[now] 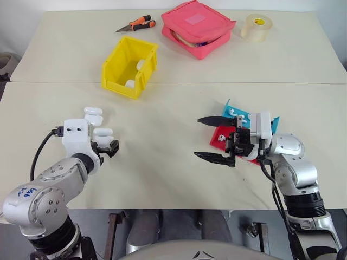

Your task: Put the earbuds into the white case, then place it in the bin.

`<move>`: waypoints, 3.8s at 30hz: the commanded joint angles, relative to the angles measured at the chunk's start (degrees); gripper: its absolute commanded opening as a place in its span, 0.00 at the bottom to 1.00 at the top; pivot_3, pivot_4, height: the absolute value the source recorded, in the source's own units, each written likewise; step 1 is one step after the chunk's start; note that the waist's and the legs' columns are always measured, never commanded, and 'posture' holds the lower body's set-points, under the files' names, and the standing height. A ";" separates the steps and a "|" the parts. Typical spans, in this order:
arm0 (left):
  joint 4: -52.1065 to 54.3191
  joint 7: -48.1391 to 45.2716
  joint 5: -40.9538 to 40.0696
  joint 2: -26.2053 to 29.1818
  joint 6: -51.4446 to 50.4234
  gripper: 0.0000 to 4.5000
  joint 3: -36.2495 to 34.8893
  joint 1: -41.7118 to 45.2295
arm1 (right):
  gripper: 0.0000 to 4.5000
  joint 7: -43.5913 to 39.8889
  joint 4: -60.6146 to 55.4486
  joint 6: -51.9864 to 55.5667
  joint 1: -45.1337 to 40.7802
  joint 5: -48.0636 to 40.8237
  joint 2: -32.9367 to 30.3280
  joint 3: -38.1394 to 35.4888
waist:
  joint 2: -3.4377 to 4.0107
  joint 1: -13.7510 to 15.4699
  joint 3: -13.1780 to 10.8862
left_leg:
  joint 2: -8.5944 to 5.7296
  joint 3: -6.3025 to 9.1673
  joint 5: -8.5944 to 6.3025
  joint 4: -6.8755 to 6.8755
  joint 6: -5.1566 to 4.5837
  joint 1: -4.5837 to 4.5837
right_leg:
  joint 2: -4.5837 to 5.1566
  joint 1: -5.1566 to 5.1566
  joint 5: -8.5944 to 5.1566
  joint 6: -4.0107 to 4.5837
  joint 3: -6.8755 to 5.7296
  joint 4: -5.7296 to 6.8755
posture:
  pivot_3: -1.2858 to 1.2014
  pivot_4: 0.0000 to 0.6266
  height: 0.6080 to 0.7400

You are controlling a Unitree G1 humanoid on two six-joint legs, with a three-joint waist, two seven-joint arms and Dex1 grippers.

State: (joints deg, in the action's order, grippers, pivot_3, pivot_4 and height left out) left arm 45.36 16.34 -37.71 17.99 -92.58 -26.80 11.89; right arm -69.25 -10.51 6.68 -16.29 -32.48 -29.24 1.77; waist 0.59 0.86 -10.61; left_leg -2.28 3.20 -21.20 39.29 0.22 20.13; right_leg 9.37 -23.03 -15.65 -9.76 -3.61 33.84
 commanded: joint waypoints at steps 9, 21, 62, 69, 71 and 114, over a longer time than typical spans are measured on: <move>-4.54 3.88 0.22 0.14 0.08 0.99 1.00 3.51 | 1.00 3.10 -4.85 -0.30 2.07 -1.00 -0.16 -1.31 | -0.01 0.24 0.00 | 0.00 -0.01 0.01 0.00 0.02 0.03 | 0.00 -0.06 0.00 0.00 0.02 0.01 | 0.52 0.24 1.00; -4.44 4.38 -1.97 2.24 0.08 0.62 1.36 0.75 | 1.00 3.24 -3.62 -1.87 1.89 -0.49 0.47 -0.84 | -0.02 0.18 0.00 | 0.00 -0.08 0.01 0.00 0.02 0.03 | 0.00 -0.13 0.00 0.00 0.09 0.03 | 0.52 0.24 1.00; -50.52 -94.12 4.23 -16.63 103.67 0.62 36.59 7.58 | 1.00 10.47 -19.07 5.77 52.94 6.02 -15.85 -46.30 | -0.04 1.14 0.06 | 0.07 -1.21 -0.21 0.35 -0.54 -0.01 | 0.04 0.26 0.25 -0.24 0.08 -0.37 | 0.52 0.24 1.00; -49.91 -93.04 3.92 -15.23 102.07 0.62 35.57 6.79 | 1.00 16.61 -26.75 27.76 39.04 -0.68 -29.31 -37.09 | 0.00 0.53 0.07 | 0.08 -0.78 -0.22 0.50 -0.55 0.02 | 0.04 0.28 0.25 -0.23 0.05 -0.36 | 0.52 0.24 1.00; -49.36 -92.35 4.20 -15.01 101.89 0.62 35.68 6.40 | 1.00 18.25 -27.25 34.25 33.73 -1.97 -33.98 -32.93 | 0.01 0.69 0.07 | 0.07 -0.61 -0.23 0.60 -0.57 0.06 | 0.05 0.29 0.26 -0.22 0.07 -0.35 | 0.52 0.24 1.00; -46.41 -89.92 3.29 -13.87 100.73 0.62 35.79 5.61 | 0.64 16.88 -20.84 45.48 6.01 15.67 -45.63 4.94 | 0.01 1.78 0.05 | -0.03 -0.65 -0.38 0.81 -0.63 0.41 | 0.08 0.27 0.31 -0.24 -0.20 -0.52 | 0.52 0.24 1.00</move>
State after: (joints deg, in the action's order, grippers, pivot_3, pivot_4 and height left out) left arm -3.02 -73.83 -33.47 4.54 8.15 8.93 17.03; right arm -52.07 -30.67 52.54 -9.89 -17.48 -75.36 6.48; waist 0.60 2.64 -10.56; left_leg -2.31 2.55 -21.58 40.11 -0.41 20.54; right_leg 9.46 -22.75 -15.34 -10.00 -3.81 33.32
